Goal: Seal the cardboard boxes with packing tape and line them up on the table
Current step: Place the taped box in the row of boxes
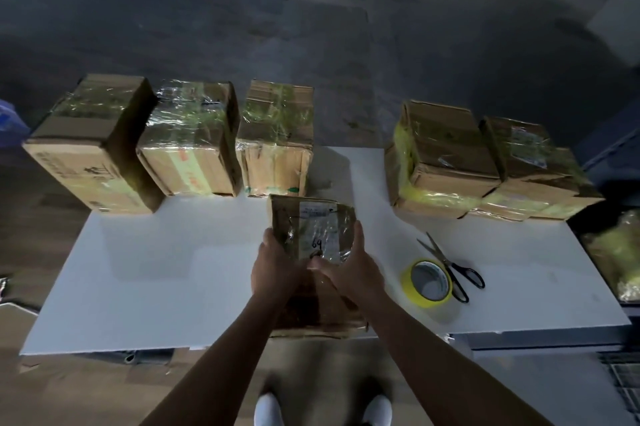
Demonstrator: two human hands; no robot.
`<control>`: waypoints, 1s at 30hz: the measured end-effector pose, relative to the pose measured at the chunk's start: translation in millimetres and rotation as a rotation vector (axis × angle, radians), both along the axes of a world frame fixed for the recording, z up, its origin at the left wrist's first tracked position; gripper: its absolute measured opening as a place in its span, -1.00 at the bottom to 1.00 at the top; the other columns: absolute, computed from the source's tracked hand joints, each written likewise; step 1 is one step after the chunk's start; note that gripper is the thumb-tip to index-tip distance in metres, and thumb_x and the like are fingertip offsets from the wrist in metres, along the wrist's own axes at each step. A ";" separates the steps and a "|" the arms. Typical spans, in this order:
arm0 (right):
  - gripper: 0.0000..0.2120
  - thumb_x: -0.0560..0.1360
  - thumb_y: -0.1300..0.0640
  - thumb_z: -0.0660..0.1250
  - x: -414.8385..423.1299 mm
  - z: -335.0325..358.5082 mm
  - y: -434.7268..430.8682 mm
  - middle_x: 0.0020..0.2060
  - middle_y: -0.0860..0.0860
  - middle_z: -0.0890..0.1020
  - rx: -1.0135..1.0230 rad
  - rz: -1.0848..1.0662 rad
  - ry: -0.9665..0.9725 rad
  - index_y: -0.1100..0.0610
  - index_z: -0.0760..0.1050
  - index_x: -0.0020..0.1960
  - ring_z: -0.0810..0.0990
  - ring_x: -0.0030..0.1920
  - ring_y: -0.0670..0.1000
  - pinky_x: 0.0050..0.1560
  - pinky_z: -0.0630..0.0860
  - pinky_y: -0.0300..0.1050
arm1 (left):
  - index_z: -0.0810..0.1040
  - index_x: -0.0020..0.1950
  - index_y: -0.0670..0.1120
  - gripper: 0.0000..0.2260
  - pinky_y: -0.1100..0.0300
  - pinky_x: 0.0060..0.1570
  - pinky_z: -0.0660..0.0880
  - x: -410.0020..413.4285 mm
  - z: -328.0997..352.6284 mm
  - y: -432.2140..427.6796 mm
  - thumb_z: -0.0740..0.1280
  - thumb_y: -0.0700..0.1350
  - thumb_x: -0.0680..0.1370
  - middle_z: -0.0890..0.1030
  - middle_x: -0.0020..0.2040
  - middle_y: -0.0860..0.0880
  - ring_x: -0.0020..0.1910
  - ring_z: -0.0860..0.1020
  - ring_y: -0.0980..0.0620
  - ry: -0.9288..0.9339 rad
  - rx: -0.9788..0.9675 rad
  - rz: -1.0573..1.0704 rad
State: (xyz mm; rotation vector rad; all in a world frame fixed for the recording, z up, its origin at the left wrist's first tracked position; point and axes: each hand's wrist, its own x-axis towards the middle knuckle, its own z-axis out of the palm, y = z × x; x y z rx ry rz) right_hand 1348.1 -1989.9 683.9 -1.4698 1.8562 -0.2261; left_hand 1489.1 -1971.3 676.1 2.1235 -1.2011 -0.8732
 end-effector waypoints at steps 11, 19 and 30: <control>-0.53 0.58 -0.13 0.20 4.1 -4.2 -2.5 0.18 0.22 0.54 -0.059 -0.170 0.042 0.25 0.34 0.24 0.52 0.17 0.24 0.12 0.47 0.07 | 0.57 0.00 -0.22 -0.64 0.19 -0.27 0.40 15.7 -10.3 -9.6 0.28 0.10 0.57 0.61 -0.15 -0.07 -0.19 0.56 -0.02 0.116 0.166 -0.037; -0.72 0.52 -0.06 0.34 -9.2 -3.4 -10.1 -0.49 -0.01 0.49 0.154 -0.369 -0.432 0.15 0.50 -0.20 0.46 -0.52 -0.03 -0.45 0.37 -0.24 | 0.55 0.08 -0.27 -0.64 0.08 -0.09 0.57 24.4 -16.6 -14.9 0.28 0.05 0.59 0.65 -0.08 -0.14 -0.10 0.63 -0.09 0.536 0.262 0.065; -0.48 0.35 -0.10 0.53 -12.0 -12.0 -13.0 -0.44 0.04 0.51 0.139 -0.395 -0.336 0.33 0.53 -0.01 0.43 -0.50 -0.03 -0.54 0.35 -0.28 | 0.43 0.22 -0.03 -0.68 0.13 -0.14 0.56 15.4 -15.4 -10.1 0.33 0.09 0.55 0.62 0.01 0.01 -0.06 0.60 0.02 0.364 0.122 0.007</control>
